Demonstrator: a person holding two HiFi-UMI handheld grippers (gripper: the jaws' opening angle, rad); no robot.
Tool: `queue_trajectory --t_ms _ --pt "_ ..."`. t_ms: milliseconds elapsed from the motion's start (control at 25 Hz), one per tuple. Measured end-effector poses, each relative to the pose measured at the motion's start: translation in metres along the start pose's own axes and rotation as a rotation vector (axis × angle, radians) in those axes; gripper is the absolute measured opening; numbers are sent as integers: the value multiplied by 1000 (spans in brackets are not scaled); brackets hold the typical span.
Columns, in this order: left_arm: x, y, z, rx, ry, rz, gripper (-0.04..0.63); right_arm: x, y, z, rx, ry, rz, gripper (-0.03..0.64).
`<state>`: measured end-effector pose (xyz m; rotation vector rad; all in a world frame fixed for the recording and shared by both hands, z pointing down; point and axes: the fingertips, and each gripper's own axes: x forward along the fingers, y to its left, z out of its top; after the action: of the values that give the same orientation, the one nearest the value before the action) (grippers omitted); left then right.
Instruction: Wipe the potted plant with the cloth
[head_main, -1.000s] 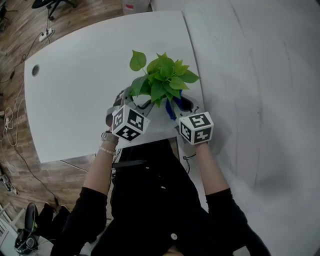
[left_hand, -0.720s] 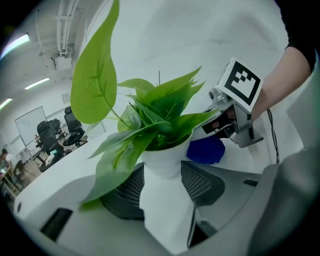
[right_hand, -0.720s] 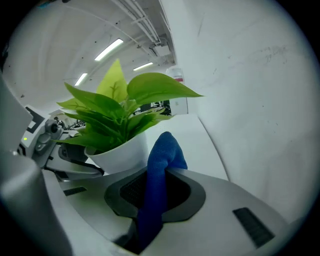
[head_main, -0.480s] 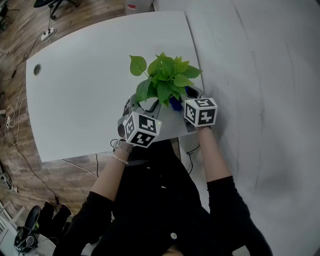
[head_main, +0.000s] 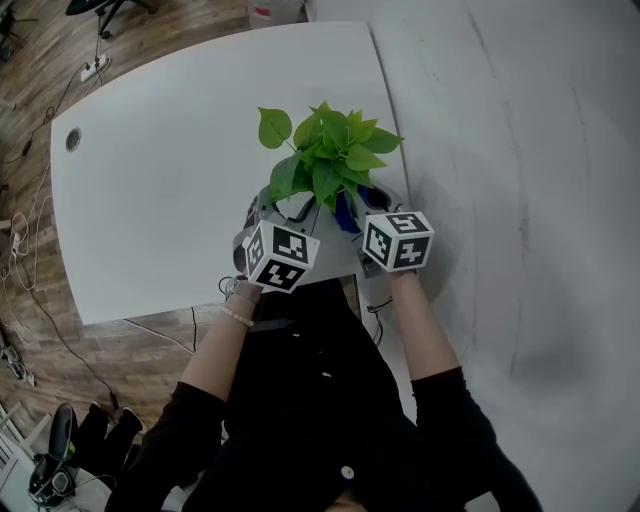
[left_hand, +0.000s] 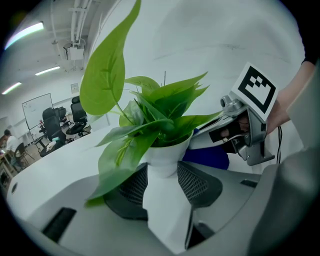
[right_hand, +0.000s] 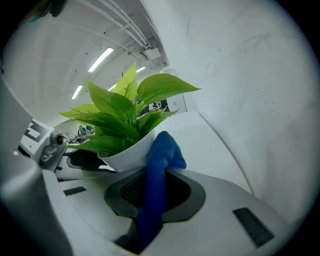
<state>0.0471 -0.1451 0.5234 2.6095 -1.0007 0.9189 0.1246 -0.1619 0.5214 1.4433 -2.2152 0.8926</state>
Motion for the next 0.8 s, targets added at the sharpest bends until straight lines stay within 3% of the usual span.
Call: queue_trajectory --t_ms 200,400,800 --pt "1 1 -5 7 2 -54 205 -9 8 1 38 -33 8 89" --pt "-1 4 -8 29 -5 -133 310 -18 15 0 39 -41 14 89" --pt "10 8 7 111 -63 -280 371 -24 22 -6 22 -37 23 89"
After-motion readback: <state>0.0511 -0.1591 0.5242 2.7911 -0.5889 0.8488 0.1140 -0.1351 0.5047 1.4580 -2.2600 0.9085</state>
